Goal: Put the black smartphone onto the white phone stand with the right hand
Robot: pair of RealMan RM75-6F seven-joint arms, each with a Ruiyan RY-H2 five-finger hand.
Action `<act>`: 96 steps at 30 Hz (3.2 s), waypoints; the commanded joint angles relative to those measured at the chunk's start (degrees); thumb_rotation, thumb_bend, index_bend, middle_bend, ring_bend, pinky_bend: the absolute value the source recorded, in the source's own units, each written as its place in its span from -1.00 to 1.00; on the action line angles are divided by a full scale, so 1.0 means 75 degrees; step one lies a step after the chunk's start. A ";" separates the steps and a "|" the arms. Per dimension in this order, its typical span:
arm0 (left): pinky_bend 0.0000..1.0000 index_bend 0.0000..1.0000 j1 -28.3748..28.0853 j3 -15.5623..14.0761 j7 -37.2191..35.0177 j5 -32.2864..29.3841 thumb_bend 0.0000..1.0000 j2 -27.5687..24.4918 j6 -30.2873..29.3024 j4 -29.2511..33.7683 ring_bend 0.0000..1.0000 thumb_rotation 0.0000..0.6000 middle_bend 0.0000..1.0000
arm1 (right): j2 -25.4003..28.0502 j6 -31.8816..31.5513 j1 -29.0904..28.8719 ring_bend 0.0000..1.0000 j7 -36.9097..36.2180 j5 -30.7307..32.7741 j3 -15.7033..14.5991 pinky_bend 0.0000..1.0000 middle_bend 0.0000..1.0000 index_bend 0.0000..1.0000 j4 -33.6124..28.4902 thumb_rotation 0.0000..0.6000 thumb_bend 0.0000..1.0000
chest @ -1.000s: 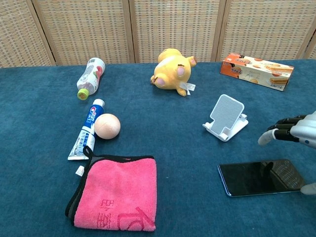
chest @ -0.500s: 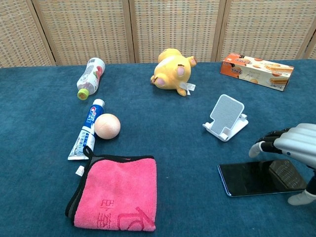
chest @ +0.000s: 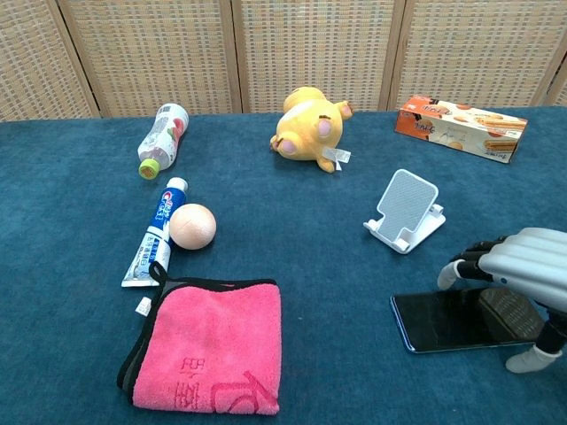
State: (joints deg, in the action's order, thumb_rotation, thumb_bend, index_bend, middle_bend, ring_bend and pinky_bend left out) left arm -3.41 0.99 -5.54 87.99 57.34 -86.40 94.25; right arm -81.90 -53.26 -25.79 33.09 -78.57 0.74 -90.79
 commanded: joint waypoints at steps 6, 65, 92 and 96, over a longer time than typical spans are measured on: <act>-1.00 -1.00 0.0002 0.0005 0.0035 -0.0020 -1.00 0.0006 0.0003 0.0023 -1.00 1.00 -1.00 | 0.0091 0.0323 -0.0305 -0.63 0.0527 0.0763 0.0109 -0.50 -0.54 -0.54 -0.0397 1.00 -0.89; -1.00 -1.00 -0.0067 0.0011 0.0052 -0.0131 -1.00 -0.0044 0.0194 0.0074 -1.00 1.00 -1.00 | 0.1322 -0.1214 -0.1137 -0.11 0.1912 -0.0430 0.0348 -0.25 0.03 -0.07 -0.1741 1.00 -0.27; -1.00 -1.00 -0.0199 0.0039 -0.0591 -0.0242 -1.00 -0.0309 0.0499 -0.0009 -1.00 1.00 -1.00 | 0.0305 -0.1293 -0.2980 -0.08 0.9324 0.2478 0.1009 -0.22 0.02 -0.07 -0.1605 1.00 -0.27; -1.00 -1.00 -0.0266 0.0056 -0.0605 -0.0328 -1.00 -0.0322 0.0650 -0.0016 -1.00 1.00 -1.00 | 0.0027 -0.1587 -0.3210 -0.08 1.0024 0.3073 0.0870 -0.22 -0.04 -0.07 -0.1615 1.00 -0.27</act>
State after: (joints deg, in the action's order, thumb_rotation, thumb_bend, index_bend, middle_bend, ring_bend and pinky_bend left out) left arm -5.30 1.37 -10.06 85.66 54.96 -81.66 94.14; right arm -79.72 -63.65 -48.01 104.75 -58.18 7.89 -103.41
